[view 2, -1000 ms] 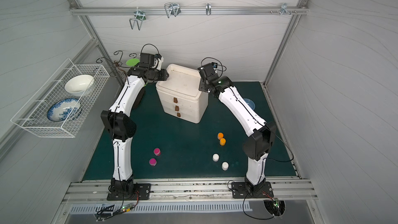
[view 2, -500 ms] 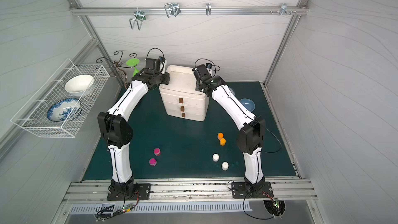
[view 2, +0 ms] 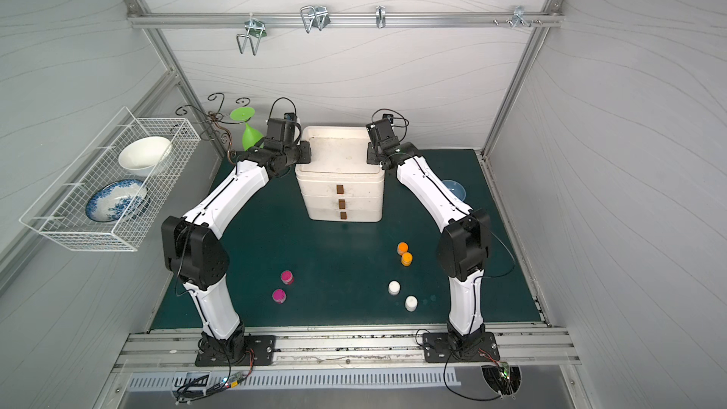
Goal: Put the paint cans in the drawer according to color
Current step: Move the storage box to the center of the board.
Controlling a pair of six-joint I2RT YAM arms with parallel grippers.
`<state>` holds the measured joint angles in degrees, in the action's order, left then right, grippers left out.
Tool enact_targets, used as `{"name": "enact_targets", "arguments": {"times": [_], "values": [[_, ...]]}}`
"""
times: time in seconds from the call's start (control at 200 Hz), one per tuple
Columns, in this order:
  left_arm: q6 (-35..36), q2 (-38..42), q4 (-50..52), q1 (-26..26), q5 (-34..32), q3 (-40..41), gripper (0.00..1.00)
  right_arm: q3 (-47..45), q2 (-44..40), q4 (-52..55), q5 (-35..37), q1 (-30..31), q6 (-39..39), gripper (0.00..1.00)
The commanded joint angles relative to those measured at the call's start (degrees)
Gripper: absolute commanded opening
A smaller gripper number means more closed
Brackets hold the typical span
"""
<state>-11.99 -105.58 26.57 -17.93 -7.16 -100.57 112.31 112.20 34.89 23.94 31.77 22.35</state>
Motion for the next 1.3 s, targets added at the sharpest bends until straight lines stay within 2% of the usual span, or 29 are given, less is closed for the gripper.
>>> {"name": "enact_targets", "arguments": {"times": [0.0,0.28,0.485,0.645,0.83,0.9,0.915,0.956,1.016,1.171,1.296], "values": [[-4.8,4.6,3.1,-0.8,4.6,3.6,0.11,-1.7,-2.1,2.3,1.3,-0.1,1.3,0.0],[-11.5,16.8,1.7,-2.3,4.4,13.1,0.11,-11.2,-13.7,1.3,-0.7,3.5,1.0,0.0],[-13.6,22.1,-0.8,-3.1,3.7,20.3,0.14,-18.1,-17.4,-2.2,-1.0,3.9,1.1,0.04],[-14.3,20.9,-1.7,-3.1,5.0,22.3,0.15,-19.6,-16.5,-2.8,-1.9,3.6,-0.5,0.45],[-15.3,21.6,-1.4,-3.0,4.6,21.3,0.23,-16.7,-21.1,1.4,-0.6,4.1,-6.0,0.64],[-15.2,21.5,0.1,-3.1,5.0,19.9,0.29,-18.1,-25.9,0.5,0.8,5.2,-9.5,0.68],[-15.1,21.4,0.7,-3.1,5.3,19.5,0.35,-18.7,-26.9,0.1,1.0,5.5,-10.1,0.69],[-14.8,21.0,2.3,-3.1,6.1,18.2,0.44,-20.6,-30.6,-1.2,1.7,6.6,-12.2,0.7],[-14.0,20.0,5.8,-3.1,6.7,16.0,0.48,-24.8,-36.2,-3.9,4.1,8.5,-13.5,0.69],[-11.9,19.0,11.4,-3.1,6.5,12.8,0.46,-41.1,-50.0,-13.3,4.8,15.0,-11.7,0.65],[-10.1,18.4,13.4,-3.1,5.9,12.1,0.38,-53.3,-56.4,-18.8,5.8,21.4,-8.2,0.62]]}}
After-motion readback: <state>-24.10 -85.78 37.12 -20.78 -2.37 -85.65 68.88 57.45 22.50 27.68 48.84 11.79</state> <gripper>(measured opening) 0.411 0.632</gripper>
